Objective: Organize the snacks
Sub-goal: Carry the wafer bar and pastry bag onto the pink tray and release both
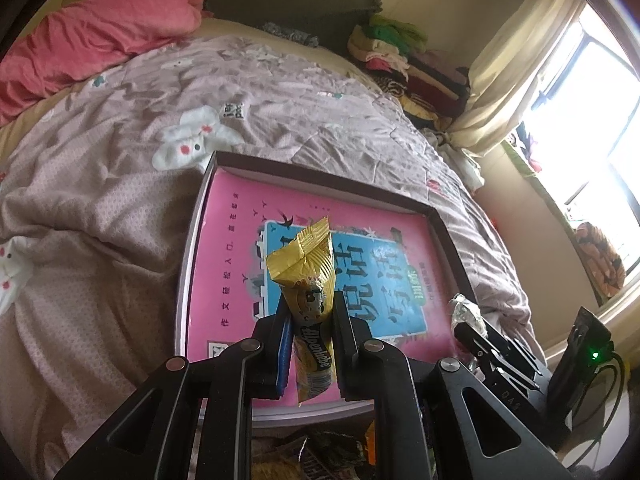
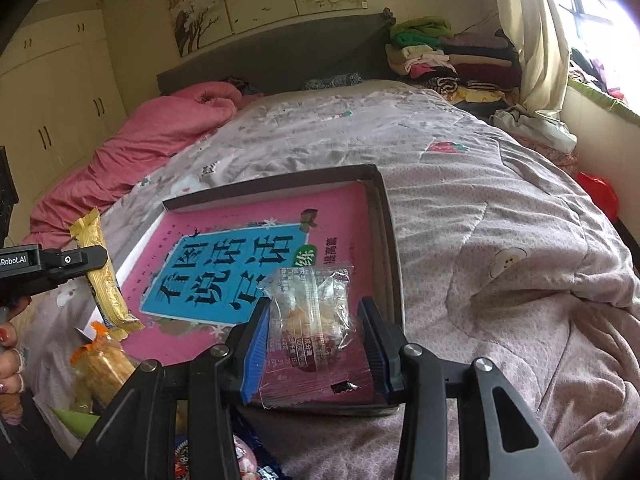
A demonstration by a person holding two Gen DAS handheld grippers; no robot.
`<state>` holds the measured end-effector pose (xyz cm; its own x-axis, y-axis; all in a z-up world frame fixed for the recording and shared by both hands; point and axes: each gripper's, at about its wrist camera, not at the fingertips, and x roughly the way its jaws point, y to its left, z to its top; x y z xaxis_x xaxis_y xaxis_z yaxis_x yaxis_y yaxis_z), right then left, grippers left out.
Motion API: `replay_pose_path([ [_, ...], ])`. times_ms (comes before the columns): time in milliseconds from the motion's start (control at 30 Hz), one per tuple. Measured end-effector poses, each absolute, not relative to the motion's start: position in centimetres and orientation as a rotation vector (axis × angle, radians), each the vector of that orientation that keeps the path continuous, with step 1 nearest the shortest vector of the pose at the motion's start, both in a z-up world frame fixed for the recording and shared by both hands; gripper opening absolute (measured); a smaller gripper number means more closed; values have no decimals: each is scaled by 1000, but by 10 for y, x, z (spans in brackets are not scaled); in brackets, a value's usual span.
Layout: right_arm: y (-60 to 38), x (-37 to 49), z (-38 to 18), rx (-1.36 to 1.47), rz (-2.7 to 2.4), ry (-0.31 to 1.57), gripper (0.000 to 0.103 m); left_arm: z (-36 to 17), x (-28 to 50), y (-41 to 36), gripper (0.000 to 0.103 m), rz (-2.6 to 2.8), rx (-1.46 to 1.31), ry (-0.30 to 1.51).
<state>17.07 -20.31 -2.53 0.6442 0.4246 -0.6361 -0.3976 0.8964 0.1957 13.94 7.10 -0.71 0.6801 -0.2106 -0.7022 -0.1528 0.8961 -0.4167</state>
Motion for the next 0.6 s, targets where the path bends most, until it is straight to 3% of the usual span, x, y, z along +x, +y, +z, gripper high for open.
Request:
replay_pose_path([
  [600,-205,164,-27,28,468,736,45,-21,141,67,18,-43,-462,888],
])
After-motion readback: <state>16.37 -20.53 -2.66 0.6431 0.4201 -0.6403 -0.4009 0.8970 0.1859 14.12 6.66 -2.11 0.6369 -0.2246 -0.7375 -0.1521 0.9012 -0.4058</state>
